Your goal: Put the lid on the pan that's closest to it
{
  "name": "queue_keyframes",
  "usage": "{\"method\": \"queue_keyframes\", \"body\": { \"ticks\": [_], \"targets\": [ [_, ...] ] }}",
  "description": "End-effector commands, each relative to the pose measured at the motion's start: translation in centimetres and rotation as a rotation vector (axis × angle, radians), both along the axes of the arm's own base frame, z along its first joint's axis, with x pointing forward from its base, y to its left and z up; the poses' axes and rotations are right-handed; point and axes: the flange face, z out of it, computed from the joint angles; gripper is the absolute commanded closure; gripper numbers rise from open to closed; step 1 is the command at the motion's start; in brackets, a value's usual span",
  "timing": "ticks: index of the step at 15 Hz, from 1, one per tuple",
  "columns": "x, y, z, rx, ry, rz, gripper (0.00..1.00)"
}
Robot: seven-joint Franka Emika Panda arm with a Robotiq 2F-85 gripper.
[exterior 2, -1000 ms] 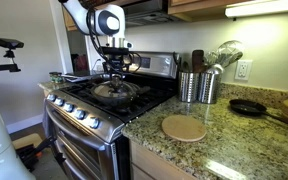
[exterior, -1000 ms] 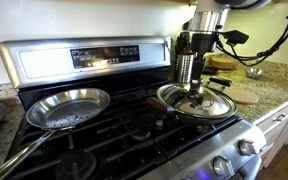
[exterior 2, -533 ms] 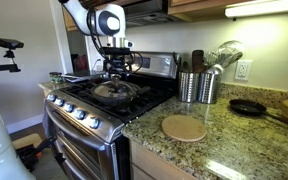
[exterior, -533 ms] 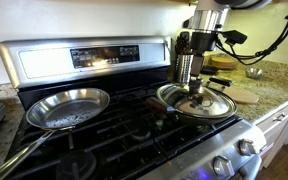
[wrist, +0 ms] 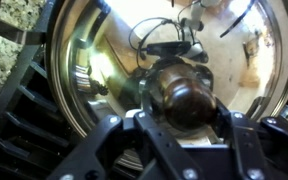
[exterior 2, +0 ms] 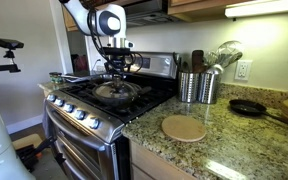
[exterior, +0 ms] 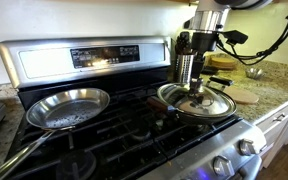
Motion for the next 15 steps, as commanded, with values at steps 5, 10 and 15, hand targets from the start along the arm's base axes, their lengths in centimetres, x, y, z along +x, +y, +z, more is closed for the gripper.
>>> {"method": "queue_keyframes", "body": {
  "ticks": [5, 10, 15],
  "targets": [
    [-0.7, -0.4, 0.8, -0.041, 0.011, -0.025, 0.80],
    [-0.9, -0.6, 1.0, -0.085, -0.017, -0.019, 0.27],
    [-1.3, -1.5, 2.5, -0.080, -0.021, -0.045, 0.01]
  ]
}}
